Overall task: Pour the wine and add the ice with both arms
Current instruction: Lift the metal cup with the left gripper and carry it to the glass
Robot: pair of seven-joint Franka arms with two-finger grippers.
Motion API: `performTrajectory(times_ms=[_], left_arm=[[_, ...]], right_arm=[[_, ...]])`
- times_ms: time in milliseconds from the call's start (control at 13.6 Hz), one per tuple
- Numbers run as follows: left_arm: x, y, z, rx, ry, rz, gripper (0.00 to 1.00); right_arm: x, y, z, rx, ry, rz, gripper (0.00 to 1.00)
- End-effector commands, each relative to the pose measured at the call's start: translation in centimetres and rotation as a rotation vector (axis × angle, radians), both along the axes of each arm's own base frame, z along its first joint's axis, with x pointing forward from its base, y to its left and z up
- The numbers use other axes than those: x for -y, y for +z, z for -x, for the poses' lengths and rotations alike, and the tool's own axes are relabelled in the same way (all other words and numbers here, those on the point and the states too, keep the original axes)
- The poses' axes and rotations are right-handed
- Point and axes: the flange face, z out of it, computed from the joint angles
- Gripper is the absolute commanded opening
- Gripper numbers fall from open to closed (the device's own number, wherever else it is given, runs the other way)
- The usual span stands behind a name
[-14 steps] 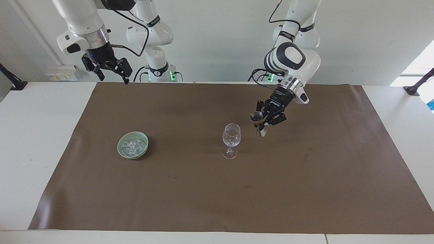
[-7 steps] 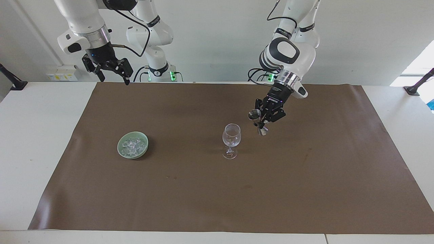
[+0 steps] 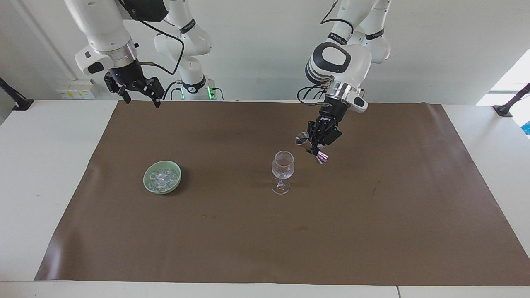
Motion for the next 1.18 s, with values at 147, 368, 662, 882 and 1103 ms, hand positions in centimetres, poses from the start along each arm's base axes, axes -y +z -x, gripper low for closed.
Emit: performTrajectory(times_ms=[147, 368, 662, 882, 1103], left_arm=[[1.9, 1.4, -1.4, 0.093, 0.007, -0.134, 0.00], [2.5, 1.6, -2.1, 0.135, -0.004, -0.202, 0.00], [3.1, 1.9, -2.0, 0.190, -0.041, -0.292, 0.00], [3.2, 2.0, -1.9, 0.234, -0.091, -0.373, 0.00], [3.2, 1.8, -1.9, 0.277, -0.144, -0.467, 0.00]], right_arm=[[0.1, -0.3, 1.2, 0.000, 0.028, -0.022, 1.00], [0.1, -0.3, 1.2, 0.000, 0.028, -0.022, 1.00], [0.1, -0.3, 1.2, 0.000, 0.030, -0.022, 1.00], [0.1, -0.3, 1.2, 0.000, 0.030, -0.022, 1.00], [0.0, -0.4, 1.3, -0.001, 0.031, -0.022, 1.00]])
